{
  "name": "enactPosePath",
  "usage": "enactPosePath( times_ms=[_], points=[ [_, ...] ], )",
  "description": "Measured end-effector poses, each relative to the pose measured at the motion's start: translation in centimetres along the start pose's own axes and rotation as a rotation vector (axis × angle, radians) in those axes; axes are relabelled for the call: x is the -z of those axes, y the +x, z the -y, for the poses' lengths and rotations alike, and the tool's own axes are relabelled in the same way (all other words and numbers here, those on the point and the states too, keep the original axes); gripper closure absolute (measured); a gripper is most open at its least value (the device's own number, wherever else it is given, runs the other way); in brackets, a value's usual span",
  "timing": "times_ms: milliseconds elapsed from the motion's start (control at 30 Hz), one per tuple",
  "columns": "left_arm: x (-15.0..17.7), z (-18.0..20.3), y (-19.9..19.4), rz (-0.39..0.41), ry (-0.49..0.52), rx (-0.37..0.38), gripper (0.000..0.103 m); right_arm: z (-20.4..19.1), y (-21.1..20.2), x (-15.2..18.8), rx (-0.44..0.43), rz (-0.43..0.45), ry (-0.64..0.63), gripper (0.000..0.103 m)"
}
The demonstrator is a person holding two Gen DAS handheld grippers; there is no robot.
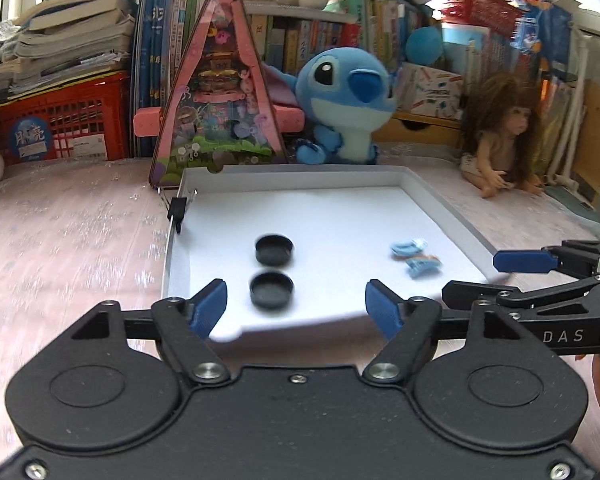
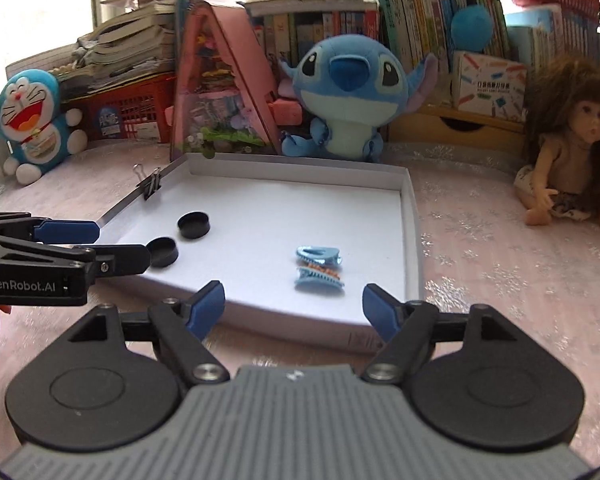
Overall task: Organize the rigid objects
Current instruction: 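Lower both items into the white box and open both tools, then grasp a flat black disc with the left tool while the right tool grasps another black disc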
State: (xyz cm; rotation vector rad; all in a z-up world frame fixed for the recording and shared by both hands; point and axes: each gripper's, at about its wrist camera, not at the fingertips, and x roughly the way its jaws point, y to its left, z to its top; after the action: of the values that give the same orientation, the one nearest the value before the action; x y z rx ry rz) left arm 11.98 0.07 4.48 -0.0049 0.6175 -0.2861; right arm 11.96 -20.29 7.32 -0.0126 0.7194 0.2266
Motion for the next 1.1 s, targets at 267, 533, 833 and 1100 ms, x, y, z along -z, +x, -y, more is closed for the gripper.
enactPosePath(
  times_ms=[267, 533, 833, 1100],
  points=[
    [4.3, 1.7, -3.9, 0.020, 0.028, 0.012, 0.027, -0.1, -3.3, 3.7, 0.004, 0.027, 0.026, 0.016],
    [7.5, 1.3, -5.6, -0.013, 0.016, 0.020, 0.031, 0.1, -4.4, 6.2, 0.075, 0.061, 0.022, 0.014],
    [8.6, 0.6, -5.9, -0.060, 0.013, 0.038, 0.052, 1.2, -4.9, 7.4, 0.112, 0.059, 0.049, 0.014],
    [9.0, 1.8, -5.3, -0.065, 0.067, 0.040, 0.054, 2.1, -5.3, 8.2, 0.147, 0.052, 0.052, 0.014]
  ],
)
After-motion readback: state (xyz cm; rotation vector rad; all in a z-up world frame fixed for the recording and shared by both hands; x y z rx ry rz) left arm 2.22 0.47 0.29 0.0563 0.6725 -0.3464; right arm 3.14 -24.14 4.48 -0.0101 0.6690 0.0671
